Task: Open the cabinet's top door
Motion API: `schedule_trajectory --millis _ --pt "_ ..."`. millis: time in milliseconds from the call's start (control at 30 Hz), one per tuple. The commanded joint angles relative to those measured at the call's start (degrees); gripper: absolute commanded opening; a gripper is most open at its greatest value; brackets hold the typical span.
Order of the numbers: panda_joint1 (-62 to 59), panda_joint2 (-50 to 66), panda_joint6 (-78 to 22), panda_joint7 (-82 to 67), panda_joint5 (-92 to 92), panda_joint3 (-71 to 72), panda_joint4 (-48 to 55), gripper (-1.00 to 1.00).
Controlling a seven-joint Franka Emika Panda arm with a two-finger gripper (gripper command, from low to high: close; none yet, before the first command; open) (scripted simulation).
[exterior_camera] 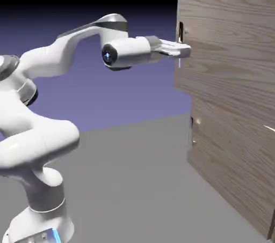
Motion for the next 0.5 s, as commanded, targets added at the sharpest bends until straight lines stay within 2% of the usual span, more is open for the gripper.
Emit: schedule_trajectory --millis 0,267,333,467 --pt "1.3 0.0 -2.6 -0.9 -1.1 -2.0 -2.0 -1.00" --pt "6.1 1.0 -20.4 -6.5 -13.4 -18.7 -12.3 -1.00" --pt "9.5 3.2 -20.3 -9.0 -15.9 -22.5 -13.0 -1.00" --pt "17.8 8.0 -13.0 -13.4 -17.1 -26.2 -12.1 -1.00"
